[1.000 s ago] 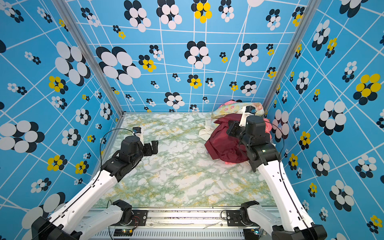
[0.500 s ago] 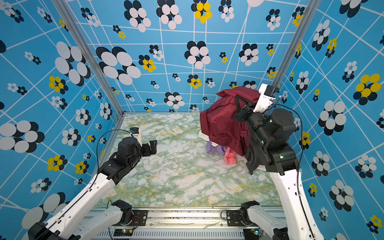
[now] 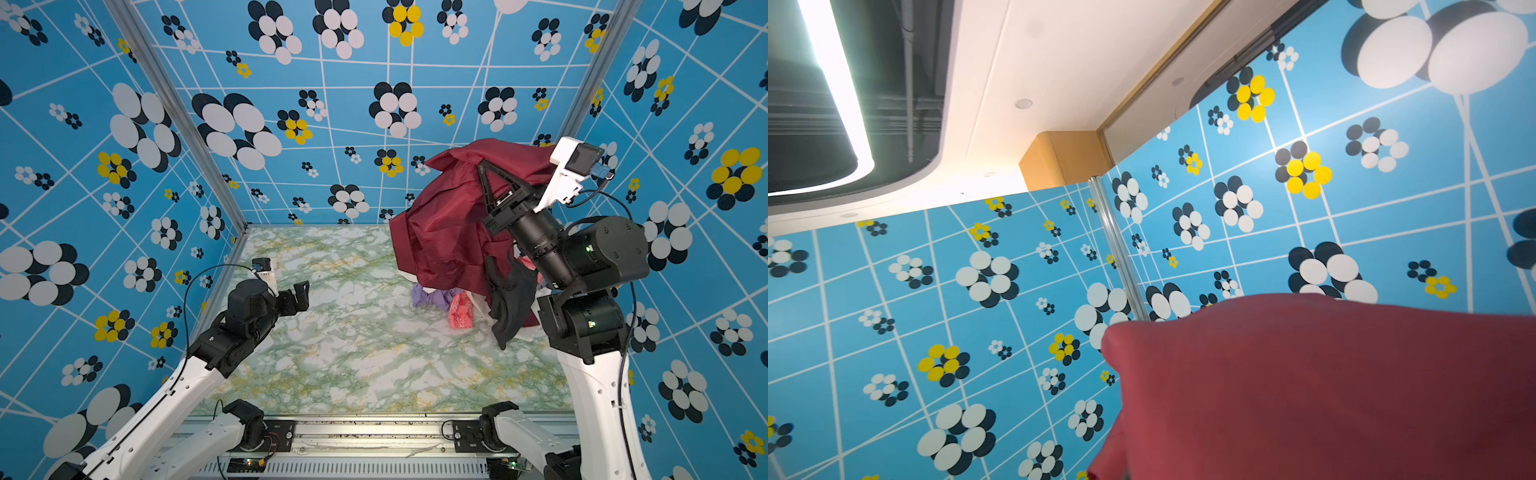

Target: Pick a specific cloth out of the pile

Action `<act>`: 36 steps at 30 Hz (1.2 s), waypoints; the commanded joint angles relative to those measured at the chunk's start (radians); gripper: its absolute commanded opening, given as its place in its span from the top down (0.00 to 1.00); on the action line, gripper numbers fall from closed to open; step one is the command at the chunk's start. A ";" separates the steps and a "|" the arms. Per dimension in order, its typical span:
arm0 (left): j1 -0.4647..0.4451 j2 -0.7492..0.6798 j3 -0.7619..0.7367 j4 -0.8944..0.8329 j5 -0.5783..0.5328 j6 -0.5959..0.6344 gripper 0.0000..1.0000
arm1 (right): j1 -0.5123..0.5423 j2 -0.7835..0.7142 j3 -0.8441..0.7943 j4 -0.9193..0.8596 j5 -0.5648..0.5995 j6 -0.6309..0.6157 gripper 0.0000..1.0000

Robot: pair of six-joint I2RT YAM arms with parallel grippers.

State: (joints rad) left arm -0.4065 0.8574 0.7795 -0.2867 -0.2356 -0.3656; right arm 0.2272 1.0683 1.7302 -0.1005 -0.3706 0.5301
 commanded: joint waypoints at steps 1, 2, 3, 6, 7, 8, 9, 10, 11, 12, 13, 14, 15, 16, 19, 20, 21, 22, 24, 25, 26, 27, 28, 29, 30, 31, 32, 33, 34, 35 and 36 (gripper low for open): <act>-0.005 -0.026 -0.012 -0.029 -0.038 -0.016 0.01 | 0.006 0.015 0.085 0.092 -0.096 0.061 1.00; -0.005 -0.030 -0.014 -0.031 -0.041 -0.019 0.01 | 0.006 0.020 0.093 0.102 -0.108 0.076 1.00; -0.005 -0.037 -0.016 -0.032 -0.044 -0.020 0.01 | 0.006 0.028 0.103 0.116 -0.126 0.093 1.00; -0.005 -0.055 -0.015 -0.041 -0.051 -0.021 0.01 | 0.006 0.056 0.137 0.151 -0.172 0.152 1.00; -0.005 -0.061 -0.016 -0.046 -0.056 -0.021 0.01 | 0.006 0.066 0.143 0.176 -0.186 0.179 1.00; -0.005 -0.068 -0.016 -0.049 -0.060 -0.022 0.01 | 0.006 0.075 0.146 0.205 -0.197 0.206 1.00; -0.006 -0.076 -0.018 -0.052 -0.066 -0.021 0.01 | 0.007 0.086 0.157 0.237 -0.216 0.236 1.00; -0.005 -0.084 -0.019 -0.054 -0.072 -0.020 0.01 | 0.006 0.101 0.175 0.254 -0.229 0.261 1.00; -0.005 -0.091 -0.021 -0.054 -0.075 -0.018 0.01 | 0.006 0.114 0.194 0.262 -0.243 0.279 1.00; -0.005 -0.098 -0.023 -0.054 -0.081 -0.019 0.01 | 0.006 0.128 0.219 0.273 -0.255 0.297 1.00; -0.005 -0.106 -0.026 -0.053 -0.084 -0.018 0.01 | 0.006 0.141 0.237 0.286 -0.262 0.316 1.00; -0.005 -0.112 -0.028 -0.053 -0.085 -0.018 0.01 | 0.006 0.153 0.253 0.301 -0.268 0.331 1.00; -0.005 -0.119 -0.029 -0.054 -0.088 -0.016 0.01 | 0.006 0.165 0.270 0.315 -0.275 0.345 1.00; -0.006 -0.126 -0.031 -0.055 -0.089 -0.017 0.01 | 0.007 0.178 0.281 0.333 -0.282 0.364 1.00; -0.005 -0.142 -0.031 -0.063 -0.096 -0.016 0.01 | 0.008 0.215 0.303 0.407 -0.293 0.433 1.00; -0.005 -0.148 -0.031 -0.066 -0.098 -0.015 0.01 | 0.010 0.235 0.322 0.432 -0.301 0.457 1.00; -0.005 -0.154 -0.031 -0.068 -0.104 -0.015 0.01 | 0.013 0.257 0.346 0.447 -0.305 0.481 1.00; -0.005 -0.158 -0.032 -0.069 -0.107 -0.014 0.01 | 0.018 0.280 0.377 0.458 -0.313 0.497 1.00; -0.006 -0.169 -0.033 -0.068 -0.113 -0.014 0.01 | 0.041 0.344 0.474 0.458 -0.324 0.520 1.00; -0.005 -0.173 -0.035 -0.068 -0.114 -0.015 0.01 | 0.052 0.374 0.526 0.453 -0.331 0.526 1.00; -0.005 -0.177 -0.038 -0.068 -0.117 -0.018 0.01 | 0.067 0.414 0.595 0.440 -0.339 0.531 1.00; -0.005 -0.182 -0.042 -0.068 -0.117 -0.018 0.01 | 0.083 0.457 0.672 0.418 -0.347 0.532 1.00; -0.005 -0.187 -0.045 -0.068 -0.119 -0.021 0.01 | 0.100 0.502 0.753 0.388 -0.352 0.531 1.00; -0.005 -0.191 -0.048 -0.068 -0.121 -0.023 0.01 | 0.112 0.538 0.808 0.373 -0.352 0.531 1.00; -0.005 -0.196 -0.052 -0.070 -0.124 -0.025 0.01 | 0.128 0.570 0.851 0.371 -0.348 0.527 1.00; -0.005 -0.203 -0.055 -0.073 -0.128 -0.025 0.01 | 0.142 0.593 0.877 0.370 -0.340 0.520 1.00; -0.005 -0.209 -0.057 -0.076 -0.131 -0.027 0.01 | 0.152 0.607 0.887 0.367 -0.333 0.517 1.00; -0.005 -0.216 -0.058 -0.080 -0.136 -0.027 0.01 | 0.164 0.624 0.892 0.370 -0.332 0.516 1.00; -0.005 -0.225 -0.061 -0.085 -0.141 -0.025 0.01 | 0.175 0.638 0.893 0.371 -0.332 0.519 1.00; -0.005 -0.233 -0.062 -0.088 -0.147 -0.023 0.01 | 0.184 0.650 0.892 0.372 -0.333 0.525 1.00; -0.005 -0.243 -0.064 -0.090 -0.152 -0.020 0.01 | 0.199 0.665 0.886 0.381 -0.339 0.533 1.00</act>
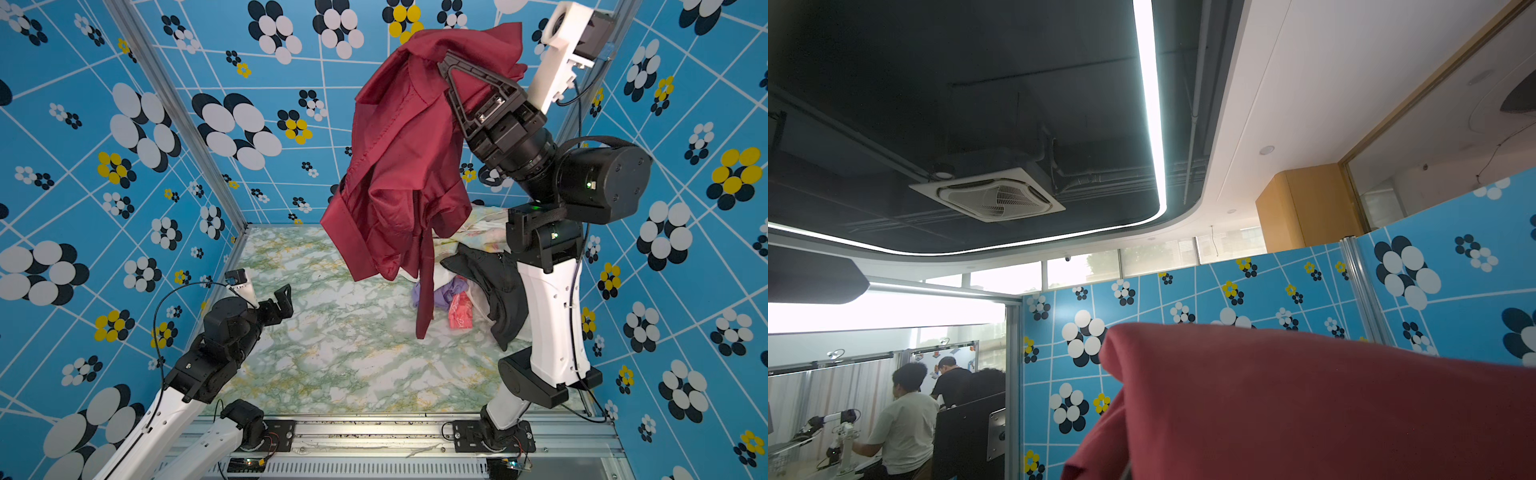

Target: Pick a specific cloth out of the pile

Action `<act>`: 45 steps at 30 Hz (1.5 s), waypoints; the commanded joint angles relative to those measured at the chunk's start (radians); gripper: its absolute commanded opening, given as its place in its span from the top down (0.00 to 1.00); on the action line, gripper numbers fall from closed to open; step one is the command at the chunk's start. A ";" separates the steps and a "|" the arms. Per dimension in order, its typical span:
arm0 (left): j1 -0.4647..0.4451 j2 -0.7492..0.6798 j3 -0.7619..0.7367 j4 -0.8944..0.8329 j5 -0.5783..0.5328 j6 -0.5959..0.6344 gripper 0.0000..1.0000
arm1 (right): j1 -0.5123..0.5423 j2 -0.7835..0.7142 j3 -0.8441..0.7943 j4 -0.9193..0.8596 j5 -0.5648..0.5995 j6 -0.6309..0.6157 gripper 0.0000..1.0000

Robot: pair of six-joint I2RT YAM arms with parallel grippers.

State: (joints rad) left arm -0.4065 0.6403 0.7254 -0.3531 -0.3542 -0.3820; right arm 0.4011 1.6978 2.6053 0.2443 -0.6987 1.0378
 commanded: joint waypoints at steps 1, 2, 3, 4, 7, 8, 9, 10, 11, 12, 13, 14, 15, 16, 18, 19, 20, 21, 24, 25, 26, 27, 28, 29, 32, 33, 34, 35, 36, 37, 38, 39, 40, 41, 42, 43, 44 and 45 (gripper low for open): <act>-0.005 -0.035 -0.014 -0.026 -0.038 -0.003 0.01 | 0.039 0.049 -0.003 0.047 -0.016 0.040 1.00; -0.005 -0.043 -0.018 -0.026 -0.042 -0.002 0.01 | 0.051 0.059 -0.022 0.064 -0.019 0.057 1.00; -0.005 -0.052 -0.022 -0.026 -0.047 -0.002 0.01 | 0.069 0.071 -0.049 0.091 -0.026 0.081 1.00; -0.005 -0.059 -0.025 -0.025 -0.051 -0.002 0.01 | 0.085 0.081 -0.081 0.110 -0.033 0.102 1.00; -0.005 -0.078 -0.027 -0.035 -0.061 -0.002 0.01 | 0.138 0.113 -0.196 0.186 -0.050 0.169 1.00; -0.005 -0.084 -0.027 -0.039 -0.066 -0.001 0.01 | 0.156 0.127 -0.232 0.215 -0.054 0.198 1.00; -0.005 -0.092 -0.029 -0.042 -0.071 -0.001 0.01 | 0.175 0.143 -0.265 0.252 -0.060 0.229 1.00; -0.005 -0.099 -0.028 -0.045 -0.077 0.000 0.01 | 0.193 0.161 -0.304 0.293 -0.060 0.264 1.00; -0.005 -0.106 -0.030 -0.046 -0.082 -0.001 0.01 | 0.211 0.176 -0.351 0.342 -0.062 0.302 1.00; -0.005 -0.114 -0.030 -0.047 -0.087 0.000 0.01 | 0.224 0.186 -0.392 0.381 -0.065 0.328 1.00; -0.006 -0.121 -0.032 -0.048 -0.093 0.000 0.01 | 0.239 0.193 -0.440 0.410 -0.065 0.354 1.00; -0.005 -0.128 -0.032 -0.049 -0.098 0.001 0.01 | 0.248 0.195 -0.486 0.436 -0.069 0.368 1.00; -0.005 -0.137 -0.033 -0.049 -0.103 0.002 0.01 | 0.255 0.192 -0.544 0.453 -0.072 0.373 1.00; -0.005 -0.144 -0.034 -0.053 -0.110 0.003 0.01 | 0.258 0.181 -0.603 0.463 -0.072 0.371 1.00; -0.005 -0.159 -0.034 -0.057 -0.122 0.006 0.01 | 0.258 0.147 -0.724 0.472 -0.067 0.357 1.00; -0.005 -0.164 -0.035 -0.059 -0.128 0.006 0.01 | 0.258 0.126 -0.786 0.463 -0.066 0.343 1.00; -0.005 -0.169 -0.036 -0.061 -0.130 0.006 0.01 | 0.260 0.107 -0.838 0.451 -0.069 0.329 1.00; -0.006 -0.175 -0.035 -0.061 -0.132 0.007 0.01 | 0.260 0.082 -0.905 0.433 -0.068 0.315 1.00; -0.005 -0.183 -0.038 -0.060 -0.135 0.009 0.01 | 0.260 0.007 -1.098 0.362 -0.063 0.256 1.00; -0.005 -0.184 -0.038 -0.059 -0.135 0.007 0.01 | 0.260 -0.022 -1.151 0.314 -0.060 0.219 1.00; -0.005 -0.183 -0.039 -0.059 -0.133 0.007 0.01 | 0.260 -0.048 -1.194 0.269 -0.053 0.180 1.00; -0.005 -0.182 -0.039 -0.058 -0.131 0.004 0.01 | 0.260 -0.081 -1.240 0.204 -0.039 0.131 1.00; -0.005 -0.182 -0.040 -0.058 -0.129 0.003 0.01 | 0.260 -0.110 -1.280 0.133 -0.020 0.080 1.00; -0.005 -0.179 -0.040 -0.057 -0.126 0.001 0.01 | 0.260 -0.133 -1.309 0.069 -0.006 0.036 1.00; -0.005 -0.174 -0.039 -0.055 -0.118 -0.004 0.01 | 0.260 -0.184 -1.390 -0.080 0.031 -0.051 1.00; -0.005 -0.172 -0.041 -0.054 -0.117 -0.007 0.01 | 0.260 -0.192 -1.420 -0.102 0.038 -0.062 1.00; -0.005 -0.167 -0.041 -0.053 -0.115 -0.009 0.01 | 0.259 -0.195 -1.443 -0.127 0.039 -0.072 1.00; -0.005 -0.163 -0.041 -0.053 -0.113 -0.010 0.01 | 0.260 -0.191 -1.459 -0.153 0.038 -0.079 1.00; -0.005 -0.157 -0.039 -0.053 -0.108 -0.011 0.01 | 0.262 -0.182 -1.472 -0.185 0.030 -0.091 1.00; -0.006 -0.152 -0.038 -0.055 -0.104 -0.013 0.01 | 0.262 -0.170 -1.484 -0.216 0.020 -0.104 1.00; -0.005 -0.146 -0.035 -0.057 -0.101 -0.015 0.01 | 0.265 -0.158 -1.494 -0.242 0.018 -0.114 1.00; -0.006 -0.141 -0.033 -0.058 -0.097 -0.015 0.01 | 0.265 -0.145 -1.507 -0.270 0.014 -0.129 1.00; -0.005 -0.137 -0.032 -0.059 -0.095 -0.018 0.01 | 0.266 -0.131 -1.521 -0.291 0.016 -0.143 1.00; -0.005 -0.134 -0.032 -0.059 -0.094 -0.019 0.01 | 0.267 -0.122 -1.533 -0.310 0.019 -0.154 1.00; -0.005 -0.134 -0.032 -0.058 -0.094 -0.020 0.01 | 0.266 -0.109 -1.547 -0.326 0.024 -0.166 1.00; -0.005 -0.133 -0.032 -0.058 -0.094 -0.020 0.01 | 0.266 -0.095 -1.554 -0.355 0.034 -0.183 0.99; -0.005 -0.132 -0.034 -0.056 -0.094 -0.020 0.01 | 0.267 -0.083 -1.556 -0.383 0.044 -0.201 0.94; -0.005 -0.133 -0.033 -0.056 -0.094 -0.019 0.01 | 0.268 -0.070 -1.555 -0.423 0.059 -0.226 0.87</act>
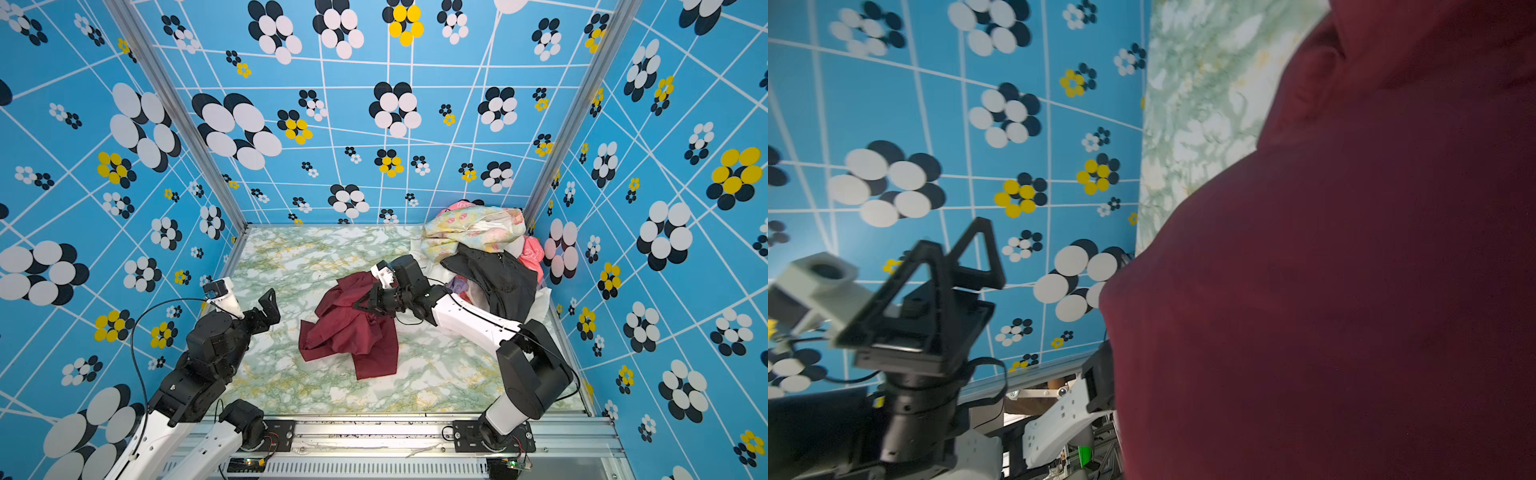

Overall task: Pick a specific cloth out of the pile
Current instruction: 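Carry the maroon shirt toward the left gripper and lower it onto the table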

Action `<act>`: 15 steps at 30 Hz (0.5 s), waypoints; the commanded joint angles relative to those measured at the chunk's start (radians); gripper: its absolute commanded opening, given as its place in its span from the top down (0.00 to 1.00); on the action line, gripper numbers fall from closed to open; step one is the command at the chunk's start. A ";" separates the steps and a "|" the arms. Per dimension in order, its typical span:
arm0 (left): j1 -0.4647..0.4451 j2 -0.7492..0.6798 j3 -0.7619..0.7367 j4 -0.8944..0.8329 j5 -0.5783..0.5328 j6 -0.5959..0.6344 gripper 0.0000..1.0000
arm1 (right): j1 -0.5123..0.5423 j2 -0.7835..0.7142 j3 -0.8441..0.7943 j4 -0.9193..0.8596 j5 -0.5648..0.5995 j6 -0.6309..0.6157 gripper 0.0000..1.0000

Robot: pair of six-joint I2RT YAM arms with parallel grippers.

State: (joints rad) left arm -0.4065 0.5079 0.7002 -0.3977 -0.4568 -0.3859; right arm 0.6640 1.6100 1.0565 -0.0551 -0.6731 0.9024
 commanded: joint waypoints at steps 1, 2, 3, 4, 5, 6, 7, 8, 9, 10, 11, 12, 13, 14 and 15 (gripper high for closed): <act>-0.005 0.000 -0.008 -0.011 0.009 -0.014 0.01 | 0.006 0.032 0.000 -0.166 0.051 -0.118 0.82; -0.004 0.000 -0.008 -0.011 0.009 -0.012 0.01 | 0.007 0.046 0.007 -0.200 0.067 -0.141 0.79; -0.005 0.001 -0.007 -0.011 0.007 -0.012 0.01 | 0.009 0.062 0.015 -0.238 0.087 -0.166 0.76; -0.005 0.003 -0.008 -0.012 0.006 -0.009 0.01 | 0.011 0.079 0.025 -0.270 0.105 -0.190 0.70; -0.005 0.004 -0.008 -0.011 0.006 -0.008 0.01 | 0.012 0.098 0.035 -0.297 0.122 -0.210 0.64; -0.005 0.007 -0.008 -0.012 0.006 -0.006 0.01 | 0.015 0.123 0.050 -0.332 0.145 -0.231 0.58; -0.005 0.009 -0.008 -0.011 0.006 -0.005 0.01 | 0.018 0.149 0.069 -0.367 0.168 -0.249 0.54; -0.005 0.010 -0.008 -0.011 0.006 -0.003 0.01 | 0.020 0.175 0.083 -0.384 0.181 -0.262 0.52; -0.006 0.013 -0.008 -0.012 0.004 0.000 0.01 | 0.022 0.201 0.097 -0.399 0.195 -0.267 0.48; -0.005 0.016 -0.008 -0.010 0.004 0.002 0.01 | 0.023 0.223 0.111 -0.412 0.221 -0.269 0.46; -0.006 0.018 -0.007 -0.009 0.001 0.007 0.01 | 0.025 0.241 0.121 -0.418 0.238 -0.274 0.42; -0.005 0.021 -0.008 -0.006 -0.002 0.012 0.01 | 0.025 0.259 0.135 -0.427 0.261 -0.276 0.38; -0.005 0.024 -0.008 -0.005 -0.003 0.016 0.01 | 0.025 0.277 0.148 -0.433 0.275 -0.279 0.37; -0.005 0.027 -0.008 -0.002 -0.006 0.021 0.01 | 0.026 0.293 0.160 -0.430 0.279 -0.282 0.36; -0.005 0.031 -0.009 0.002 -0.008 0.026 0.01 | 0.025 0.312 0.176 -0.430 0.283 -0.283 0.35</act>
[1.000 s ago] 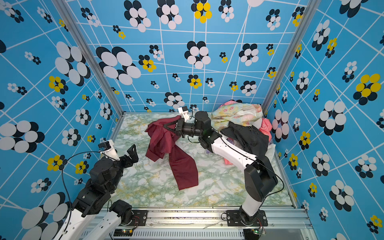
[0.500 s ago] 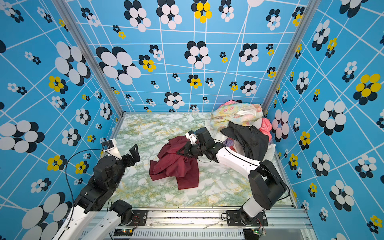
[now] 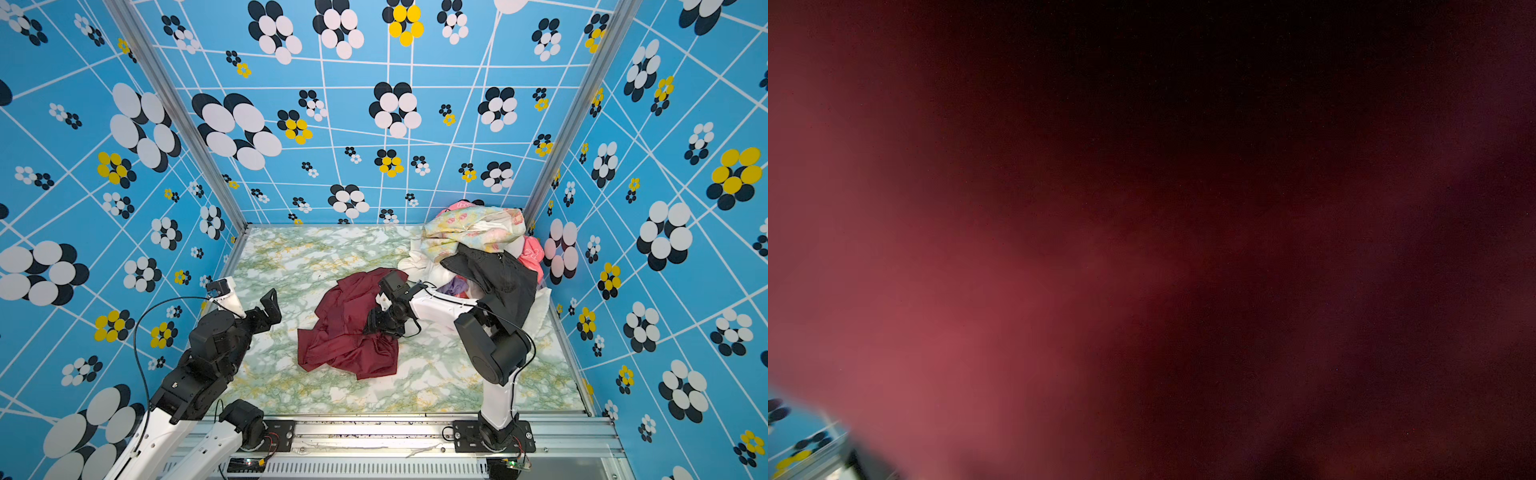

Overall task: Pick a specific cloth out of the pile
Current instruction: 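Carry the maroon shirt toward the left gripper and lower it onto the table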

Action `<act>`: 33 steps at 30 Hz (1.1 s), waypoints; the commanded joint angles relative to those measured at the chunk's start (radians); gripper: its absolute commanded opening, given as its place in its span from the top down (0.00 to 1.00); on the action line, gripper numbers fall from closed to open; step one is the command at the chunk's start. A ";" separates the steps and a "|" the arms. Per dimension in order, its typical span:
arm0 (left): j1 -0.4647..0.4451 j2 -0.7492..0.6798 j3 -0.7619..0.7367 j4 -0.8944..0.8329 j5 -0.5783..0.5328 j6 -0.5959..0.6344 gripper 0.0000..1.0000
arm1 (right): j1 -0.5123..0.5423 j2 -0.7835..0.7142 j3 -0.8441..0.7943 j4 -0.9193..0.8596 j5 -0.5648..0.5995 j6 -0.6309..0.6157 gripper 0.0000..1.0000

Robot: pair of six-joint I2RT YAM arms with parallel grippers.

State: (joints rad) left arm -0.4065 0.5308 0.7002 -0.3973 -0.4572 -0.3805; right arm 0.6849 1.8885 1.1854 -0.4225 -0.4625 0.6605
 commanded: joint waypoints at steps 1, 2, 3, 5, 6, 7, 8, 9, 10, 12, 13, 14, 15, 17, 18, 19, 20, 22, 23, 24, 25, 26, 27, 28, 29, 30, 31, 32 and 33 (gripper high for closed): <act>-0.005 0.012 -0.013 0.008 -0.010 0.025 0.01 | 0.005 0.053 0.065 -0.062 0.073 -0.042 0.35; -0.005 0.016 -0.015 0.013 -0.013 0.031 0.01 | 0.007 0.070 0.079 -0.055 0.072 -0.044 0.35; -0.005 0.019 -0.020 0.020 -0.020 0.036 0.01 | 0.008 0.089 0.097 -0.047 0.071 -0.043 0.35; -0.006 0.024 -0.028 0.032 -0.035 0.041 0.01 | 0.013 0.126 0.141 -0.034 0.065 -0.042 0.35; -0.004 0.026 -0.032 0.038 -0.039 0.043 0.01 | 0.016 0.148 0.171 -0.032 0.063 -0.042 0.35; -0.004 0.028 -0.037 0.043 -0.040 0.047 0.01 | 0.022 0.173 0.203 -0.035 0.059 -0.046 0.35; -0.004 0.026 -0.039 0.049 -0.041 0.049 0.01 | 0.028 0.199 0.242 -0.045 0.058 -0.050 0.35; -0.003 0.026 -0.041 0.052 -0.044 0.051 0.01 | 0.033 0.223 0.271 -0.053 0.058 -0.055 0.35; -0.004 0.025 -0.042 0.055 -0.047 0.054 0.01 | 0.039 0.249 0.304 -0.060 0.059 -0.058 0.35; -0.004 0.019 -0.042 0.055 -0.058 0.062 0.01 | 0.048 0.280 0.357 -0.059 0.048 -0.057 0.35; -0.003 0.016 -0.044 0.057 -0.061 0.066 0.01 | 0.051 0.324 0.387 -0.059 0.043 -0.055 0.35; -0.004 0.010 -0.044 0.057 -0.065 0.068 0.01 | 0.055 0.346 0.408 -0.058 0.040 -0.055 0.35; -0.004 0.005 -0.048 0.058 -0.066 0.070 0.01 | 0.057 0.361 0.450 -0.057 0.041 -0.055 0.35; -0.004 -0.008 -0.054 0.064 -0.070 0.072 0.01 | 0.059 0.394 0.497 -0.047 0.038 -0.052 0.35; -0.004 -0.014 -0.057 0.067 -0.070 0.074 0.01 | 0.060 0.407 0.516 -0.042 0.035 -0.049 0.34; -0.004 -0.020 -0.062 0.071 -0.072 0.076 0.01 | 0.062 0.421 0.536 -0.039 0.030 -0.046 0.34; -0.004 -0.027 -0.065 0.075 -0.076 0.077 0.01 | 0.062 0.438 0.563 -0.036 0.025 -0.044 0.34; -0.003 -0.038 -0.071 0.082 -0.079 0.082 0.01 | 0.063 0.468 0.616 -0.031 0.009 -0.038 0.33; -0.004 -0.044 -0.074 0.086 -0.081 0.084 0.01 | 0.065 0.485 0.643 -0.024 -0.005 -0.034 0.34; -0.004 -0.048 -0.078 0.090 -0.080 0.088 0.01 | 0.067 0.500 0.669 -0.018 -0.019 -0.032 0.33; -0.004 -0.054 -0.081 0.093 -0.081 0.091 0.01 | 0.069 0.519 0.702 -0.012 -0.030 -0.027 0.33; -0.004 -0.059 -0.083 0.096 -0.082 0.093 0.01 | 0.070 0.540 0.738 -0.010 -0.043 -0.022 0.33; -0.004 -0.062 -0.084 0.097 -0.084 0.094 0.01 | 0.073 0.560 0.773 -0.005 -0.056 -0.014 0.33; -0.004 -0.067 -0.086 0.097 -0.086 0.096 0.01 | 0.075 0.583 0.811 0.004 -0.069 0.000 0.33; -0.004 -0.071 -0.088 0.098 -0.087 0.098 0.01 | 0.076 0.607 0.851 0.015 -0.082 0.018 0.33; -0.004 -0.074 -0.088 0.098 -0.089 0.099 0.01 | 0.077 0.628 0.885 0.028 -0.094 0.034 0.33; -0.004 -0.078 -0.091 0.100 -0.089 0.102 0.01 | 0.077 0.653 0.927 0.040 -0.105 0.051 0.32; -0.003 -0.080 -0.092 0.100 -0.091 0.103 0.01 | 0.078 0.680 0.977 0.044 -0.114 0.065 0.32; -0.004 -0.083 -0.094 0.100 -0.092 0.106 0.01 | 0.079 0.707 1.021 0.041 -0.122 0.074 0.32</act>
State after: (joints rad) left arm -0.4065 0.4622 0.6250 -0.3241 -0.5247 -0.2955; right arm 0.7547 2.5343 2.1239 -0.4004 -0.5396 0.6823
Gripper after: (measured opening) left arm 0.992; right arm 0.678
